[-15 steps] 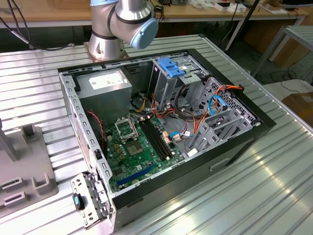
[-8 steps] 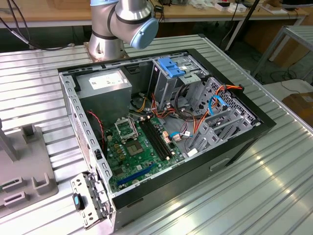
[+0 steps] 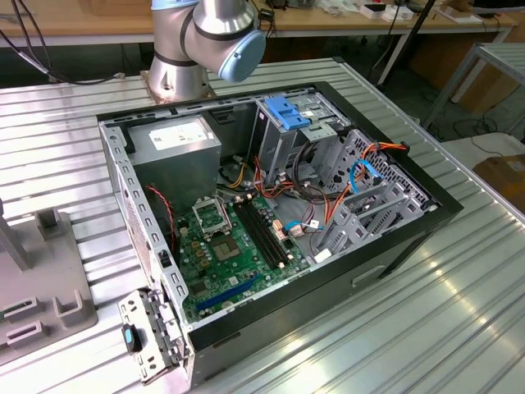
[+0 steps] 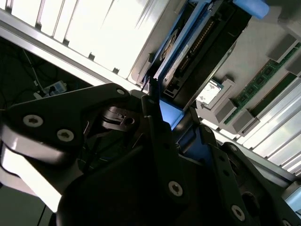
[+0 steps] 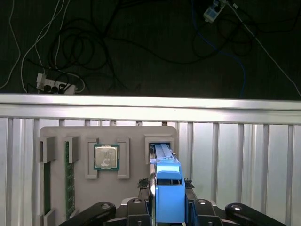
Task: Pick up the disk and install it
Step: 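Pick up the disk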
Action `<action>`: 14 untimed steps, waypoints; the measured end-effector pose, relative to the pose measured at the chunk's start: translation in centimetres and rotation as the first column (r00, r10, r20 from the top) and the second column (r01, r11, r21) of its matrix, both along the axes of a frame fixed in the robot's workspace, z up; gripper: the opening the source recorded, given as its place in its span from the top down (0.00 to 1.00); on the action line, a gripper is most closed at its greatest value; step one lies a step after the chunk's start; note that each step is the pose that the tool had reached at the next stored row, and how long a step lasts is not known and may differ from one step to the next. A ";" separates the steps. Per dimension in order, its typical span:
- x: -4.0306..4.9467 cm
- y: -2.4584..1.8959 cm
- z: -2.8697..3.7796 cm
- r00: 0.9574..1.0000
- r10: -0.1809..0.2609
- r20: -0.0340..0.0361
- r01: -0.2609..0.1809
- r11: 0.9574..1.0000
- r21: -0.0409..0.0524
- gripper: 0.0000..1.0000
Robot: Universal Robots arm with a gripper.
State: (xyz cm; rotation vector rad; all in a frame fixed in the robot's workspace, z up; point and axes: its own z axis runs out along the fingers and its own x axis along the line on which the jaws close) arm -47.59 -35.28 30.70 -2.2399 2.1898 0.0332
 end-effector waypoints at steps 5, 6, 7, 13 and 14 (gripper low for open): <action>-0.02 0.00 -0.02 1.000 0.000 0.000 0.000 1.000 0.000 0.63; -0.03 0.00 -0.03 1.000 0.000 0.000 0.000 1.000 0.000 0.63; -0.03 0.00 -0.03 1.000 0.000 0.000 0.000 1.000 0.000 0.63; -0.10 0.00 1.37 1.000 0.000 0.000 0.000 1.000 0.000 0.63; -0.10 0.00 1.38 1.000 0.000 0.000 0.000 1.000 0.000 0.63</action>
